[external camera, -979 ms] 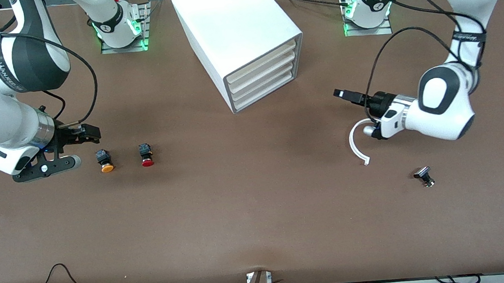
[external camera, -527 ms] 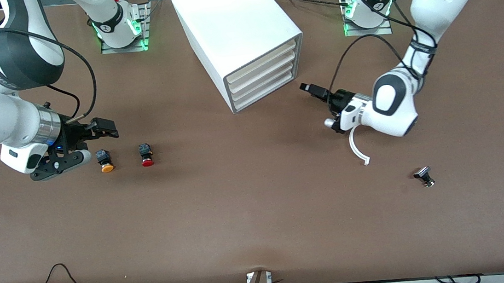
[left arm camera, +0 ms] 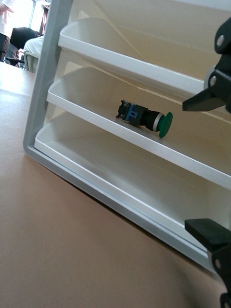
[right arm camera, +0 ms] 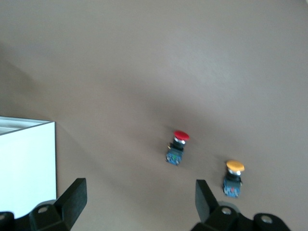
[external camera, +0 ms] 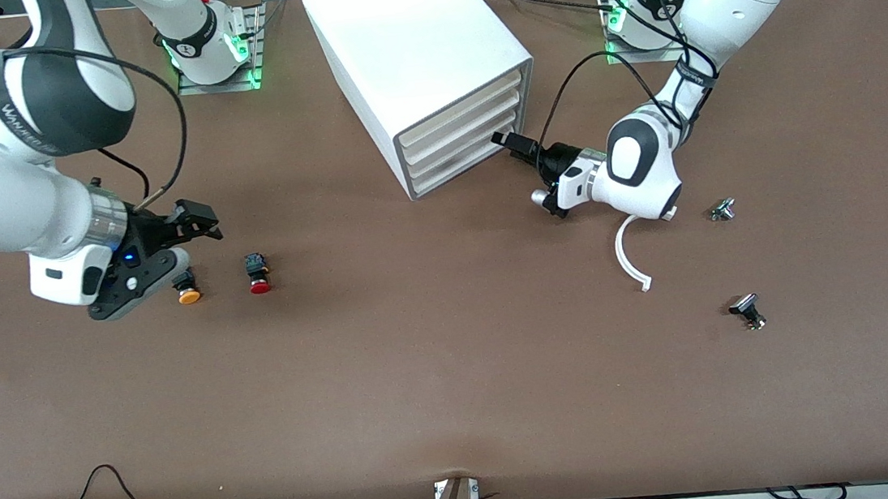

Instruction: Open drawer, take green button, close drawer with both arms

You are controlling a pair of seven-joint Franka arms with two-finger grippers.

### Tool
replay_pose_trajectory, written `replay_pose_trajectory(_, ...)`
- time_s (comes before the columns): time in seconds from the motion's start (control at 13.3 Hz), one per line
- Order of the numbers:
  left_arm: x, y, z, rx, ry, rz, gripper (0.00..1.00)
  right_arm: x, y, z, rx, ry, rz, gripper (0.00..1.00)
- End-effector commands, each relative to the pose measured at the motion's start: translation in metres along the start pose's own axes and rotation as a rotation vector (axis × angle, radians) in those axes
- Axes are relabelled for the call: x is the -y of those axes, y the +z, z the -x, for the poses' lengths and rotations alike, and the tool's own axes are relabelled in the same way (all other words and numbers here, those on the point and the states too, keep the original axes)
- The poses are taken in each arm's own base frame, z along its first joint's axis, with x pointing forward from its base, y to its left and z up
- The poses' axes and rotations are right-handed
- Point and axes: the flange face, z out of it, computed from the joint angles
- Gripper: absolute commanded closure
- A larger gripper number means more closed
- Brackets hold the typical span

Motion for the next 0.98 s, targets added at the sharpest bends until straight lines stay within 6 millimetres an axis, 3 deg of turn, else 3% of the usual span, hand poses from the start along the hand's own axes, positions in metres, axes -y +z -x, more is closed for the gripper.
replay_pose_trajectory(0.0, 0.004, 0.017, 0.005, -0.024, 0.006, -0.003, 0.14, 0.028, 0.008, -0.013, 0.014, -0.167, 0.051, 0.0)
replay_pose_trajectory(0.15, 0.007, 0.025, 0.006, -0.015, 0.002, -0.009, 0.29, 0.048, 0.012, -0.018, 0.043, -0.24, 0.101, 0.0)
replay_pose_trajectory(0.3, 0.008, 0.031, 0.006, -0.004, 0.0, -0.007, 0.32, 0.066, 0.013, -0.021, 0.057, -0.31, 0.127, 0.0)
replay_pose_trajectory(0.38, 0.007, 0.035, 0.007, 0.004, 0.002, -0.005, 0.37, 0.067, 0.014, -0.021, 0.055, -0.312, 0.122, 0.0)
replay_pose_trajectory(0.68, 0.007, 0.042, 0.009, 0.005, -0.007, 0.0, 0.43, 0.071, 0.013, -0.024, 0.041, -0.317, 0.123, 0.0)
replay_pose_trajectory(0.83, 0.004, 0.046, 0.009, -0.001, -0.013, 0.018, 0.61, 0.075, 0.012, -0.025, 0.037, -0.321, 0.121, 0.0)
replay_pose_trajectory(0.9, 0.002, 0.049, 0.008, 0.003, -0.008, 0.02, 0.72, 0.087, 0.014, -0.026, 0.038, -0.344, 0.122, 0.0)
